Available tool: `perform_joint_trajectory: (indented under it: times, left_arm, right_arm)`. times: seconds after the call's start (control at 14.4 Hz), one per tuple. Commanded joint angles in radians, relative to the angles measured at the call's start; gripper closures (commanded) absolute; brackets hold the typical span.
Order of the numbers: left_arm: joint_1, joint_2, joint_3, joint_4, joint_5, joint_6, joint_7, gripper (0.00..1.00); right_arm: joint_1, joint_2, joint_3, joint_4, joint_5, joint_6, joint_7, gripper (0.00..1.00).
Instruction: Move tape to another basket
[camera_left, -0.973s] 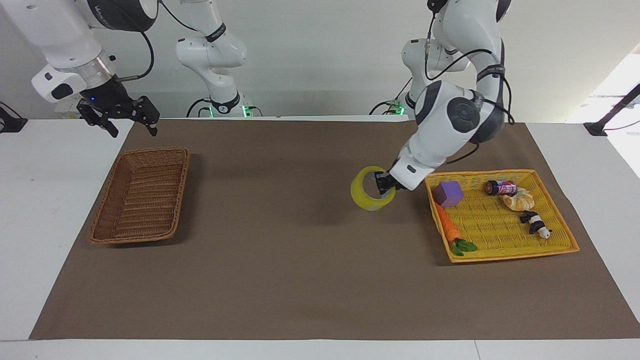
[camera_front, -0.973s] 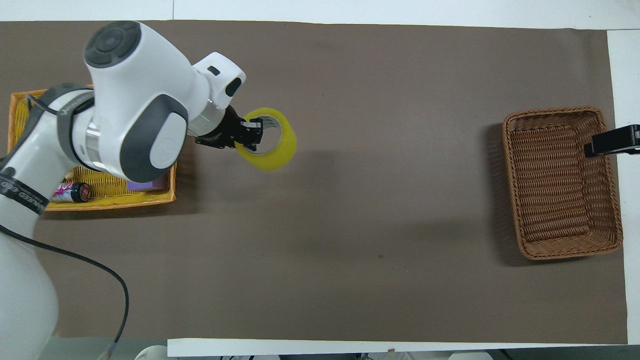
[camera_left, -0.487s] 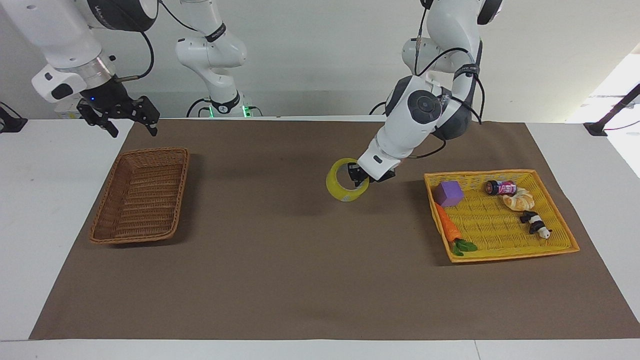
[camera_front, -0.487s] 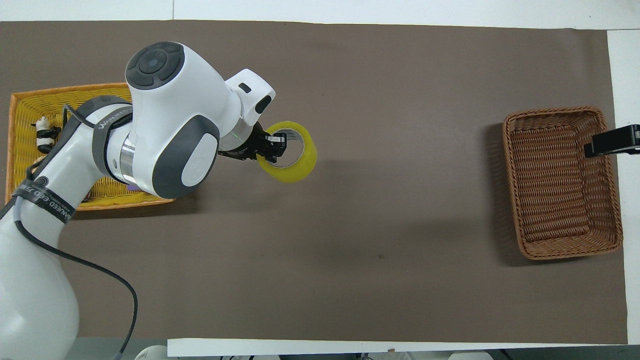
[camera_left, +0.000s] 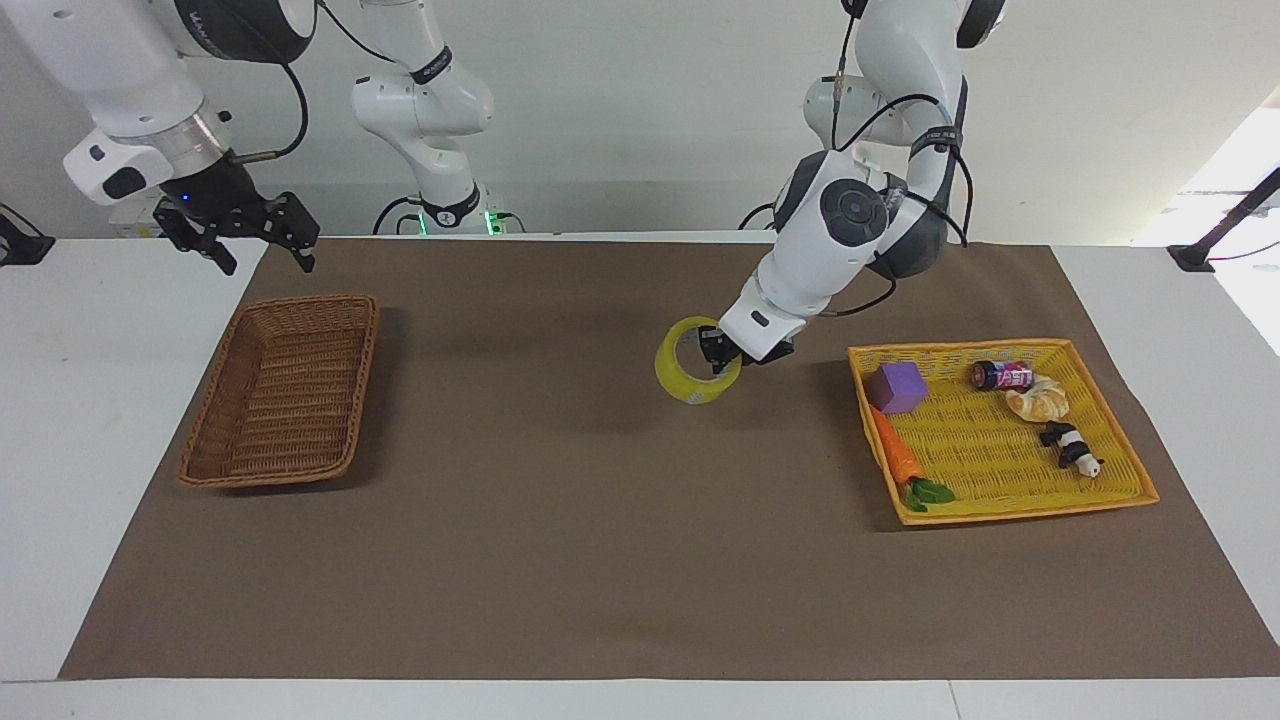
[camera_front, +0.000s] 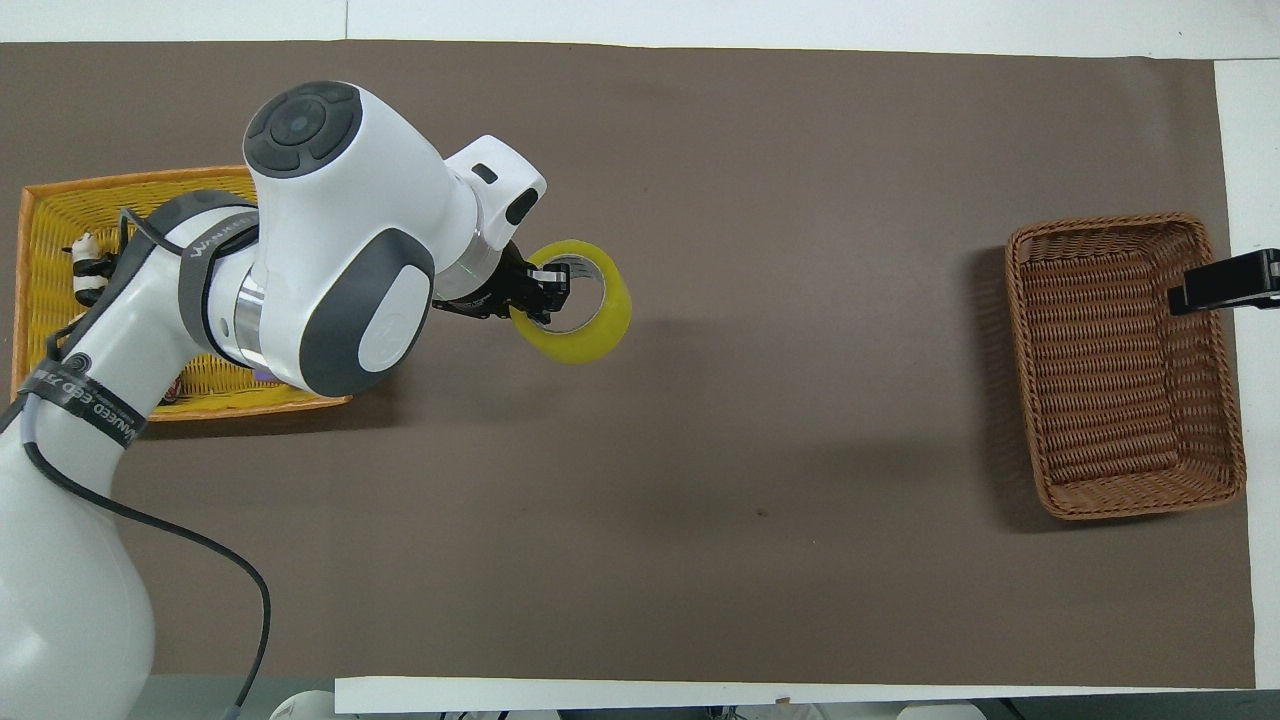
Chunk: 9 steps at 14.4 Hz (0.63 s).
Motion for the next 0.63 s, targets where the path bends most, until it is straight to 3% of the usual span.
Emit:
perform_joint_trajectory:
  times: [0.0,0.21,0.35,0.56]
  left_arm:
    - [-0.003,-0.036,0.009,-0.033,-0.019,0.004,-0.008,1.00]
    - [-0.006,-0.038,0.009,-0.035,-0.019,0.006,-0.007,1.00]
    - [-0.005,-0.038,0.009,-0.036,-0.018,0.017,-0.007,1.00]
    - [-0.005,-0.036,0.009,-0.035,-0.018,0.020,-0.007,1.00]
  right_arm:
    - [-0.006,-0.012,0.001,-0.013,0.014,-0.004,-0.009,0.00]
    - [-0.001,-0.013,0.005,-0.023,0.046,0.002,-0.051,0.00]
    - [-0.013,-0.001,0.004,-0.036,0.247,0.050,-0.039,0.00]
    - [-0.024,0.040,0.002,-0.079,0.452,0.086,-0.019,0.00]
